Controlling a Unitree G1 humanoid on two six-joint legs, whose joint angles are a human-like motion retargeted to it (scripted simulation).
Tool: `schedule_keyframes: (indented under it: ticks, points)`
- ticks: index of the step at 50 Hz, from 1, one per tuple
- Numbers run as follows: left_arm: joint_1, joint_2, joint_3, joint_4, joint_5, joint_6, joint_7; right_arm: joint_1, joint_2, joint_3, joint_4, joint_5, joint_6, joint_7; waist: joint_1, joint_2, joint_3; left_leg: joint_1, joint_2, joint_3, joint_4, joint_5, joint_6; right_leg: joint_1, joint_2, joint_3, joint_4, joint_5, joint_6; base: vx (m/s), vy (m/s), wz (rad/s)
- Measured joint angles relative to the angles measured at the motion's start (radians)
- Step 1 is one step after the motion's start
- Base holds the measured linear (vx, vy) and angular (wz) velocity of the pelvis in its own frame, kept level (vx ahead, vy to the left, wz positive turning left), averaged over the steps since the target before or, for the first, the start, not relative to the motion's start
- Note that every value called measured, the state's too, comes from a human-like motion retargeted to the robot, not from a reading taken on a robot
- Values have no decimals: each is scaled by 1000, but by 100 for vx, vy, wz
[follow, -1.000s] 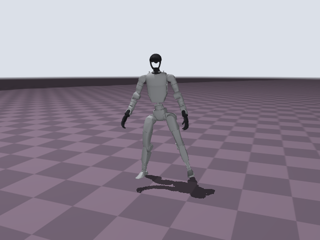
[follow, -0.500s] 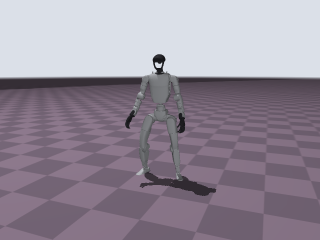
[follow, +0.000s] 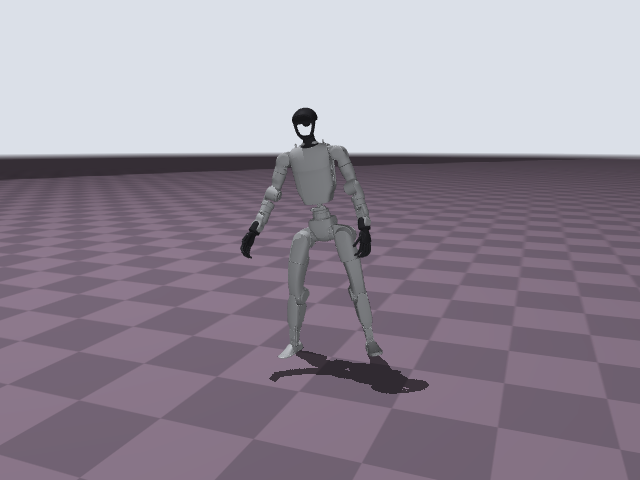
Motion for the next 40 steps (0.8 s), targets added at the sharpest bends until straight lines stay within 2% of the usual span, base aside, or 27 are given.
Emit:
schedule_keyframes:
  ticks: [4,10,12,16,19,21,24,28,31,33,35,37,40]
  points:
    - [-2,9,12,42,-26,-9,32,21,18,19,-51,0,-10,33,-4,-14,-4,19,58,-104,-91,54,38,31,-44,10,-69,38,7,0,34,12]
    - [-12,15,7,3,-64,-64,51,54,30,41,-18,-4,-36,37,-2,-12,11,25,139,-169,-147,53,40,46,-119,-8,-45,38,8,0,48,28]
    - [-17,14,8,-11,39,-79,88,64,32,51,7,43,-55,46,-4,-3,10,29,154,-150,-170,92,47,51,-138,-18,-39,47,10,-1,59,35]
    - [-38,2,-15,-28,-40,-61,86,72,39,14,65,-125,11,15,-8,27,14,35,168,-117,-196,227,-35,75,-161,-43,-65,111,-1,-1,65,21]
    - [-53,-1,-37,-2,-61,-47,74,84,63,-29,79,-214,50,0,-20,21,11,38,121,-107,-209,221,-91,85,-200,-98,-88,185,0,-2,65,6]
    - [-67,3,-45,32,-55,-35,57,94,89,-47,72,-226,58,2,-28,18,7,37,89,-100,-211,203,-106,86,-210,-158,-76,190,-6,-2,60,1]
    - [-90,16,-29,77,-48,-22,51,106,122,-33,46,-189,42,3,-43,32,4,34,69,-97,-213,193,-107,67,-169,-215,21,88,-29,-3,51,3]
    - [-88,32,34,87,-84,-3,92,102,134,23,22,-146,11,-30,-75,53,3,29,58,-96,-213,183,-92,2,-54,-203,218,-84,-66,-5,37,-5]
    - [-78,44,67,81,-103,11,98,88,133,49,16,-133,-3,-47,-85,46,-7,23,35,-74,-215,174,-73,-53,39,-219,322,-174,-93,-5,25,-33]
    - [-68,51,68,78,-78,20,86,85,132,70,10,-91,-14,-48,-94,30,-17,-1,18,-54,-167,146,-83,-65,94,-247,336,-212,-107,-2,19,-24]
    - [-62,53,63,73,-59,27,71,86,127,87,0,-55,-21,-42,-95,13,-28,-16,-7,-41,-138,127,-83,-60,157,-247,278,-202,-120,-2,17,-30]
    - [-65,44,54,62,-96,25,64,84,116,82,-4,-81,-18,-38,-69,4,-34,4,-54,-30,-196,149,-51,-47,203,-206,170,-141,-144,-3,17,-44]
    - [-75,7,40,56,-29,39,64,85,86,91,2,-16,-10,-34,-56,15,-16,-27,-68,-16,-81,90,-87,19,195,-195,42,-77,-147,-1,19,-2]
